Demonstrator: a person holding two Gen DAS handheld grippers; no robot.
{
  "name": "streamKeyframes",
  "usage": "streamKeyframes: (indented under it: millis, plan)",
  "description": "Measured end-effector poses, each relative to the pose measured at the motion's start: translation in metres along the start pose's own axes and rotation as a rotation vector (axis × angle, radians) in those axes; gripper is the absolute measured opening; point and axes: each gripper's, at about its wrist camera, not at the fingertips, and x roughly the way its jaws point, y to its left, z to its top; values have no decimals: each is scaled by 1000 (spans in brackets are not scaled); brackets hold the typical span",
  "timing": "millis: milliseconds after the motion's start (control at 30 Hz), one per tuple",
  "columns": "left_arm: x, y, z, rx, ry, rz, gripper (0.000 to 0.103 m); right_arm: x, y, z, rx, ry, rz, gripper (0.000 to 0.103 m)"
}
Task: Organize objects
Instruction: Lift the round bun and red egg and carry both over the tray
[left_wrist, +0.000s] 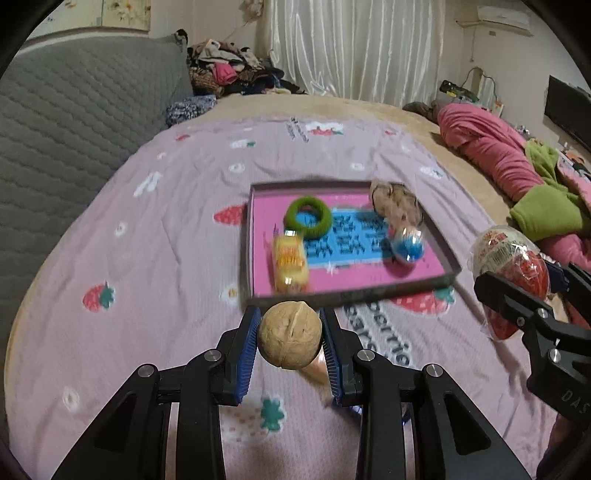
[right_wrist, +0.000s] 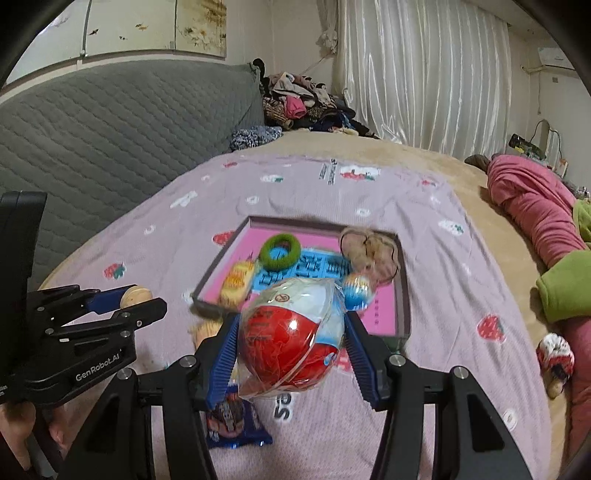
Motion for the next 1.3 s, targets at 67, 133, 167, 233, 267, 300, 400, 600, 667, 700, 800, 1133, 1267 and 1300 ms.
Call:
streamKeyframes:
  millis: [67, 133, 167, 233, 267, 300, 400, 600, 667, 700, 800, 1133, 1267, 1300]
  plan:
    - [0, -1, 12, 4, -9, 2, 34, -1, -1, 10, -3, -9, -2, 56]
    - [2, -1, 24, 5, -12, 5, 34, -1, -2, 20, -7, -18, -3, 56]
    - [2, -1, 29, 4, -15, 3, 34, 0, -2, 24, -9, -21, -4, 56]
    - [6, -1, 42, 6, -19, 9, 34, 3, -1, 34, -16, -29, -6, 56]
    - [7, 0, 46, 4, -21, 9, 34, 4, -1, 37, -18, -30, -5, 56]
    - [9, 0, 51, 3, -23, 11, 34, 6, -1, 42, -22, -33, -5, 56]
    - [11, 4, 67, -8, -34, 6, 34, 10, -2, 52, -28, -40, -4, 56]
    - [23, 4, 91, -6, -52, 7, 34, 25, -7, 72, -27, -53, -4, 56]
    - [30, 5, 98, -10, -56, 4, 34, 30, -8, 77, -24, -58, -2, 56]
    - [33, 5, 101, -10, -58, 3, 34, 34, -8, 79, -24, -59, 0, 56]
    - [51, 6, 106, -16, -52, -2, 34, 46, -9, 81, -22, -57, 3, 56]
    - [124, 8, 98, -28, 8, -8, 34, 103, -11, 71, -29, -6, 6, 56]
    - [150, 14, 99, -47, 20, -13, 34, 127, -11, 62, -24, 22, 16, 56]
    - [155, 16, 100, -55, 22, -9, 34, 134, -11, 59, -27, 33, 16, 56]
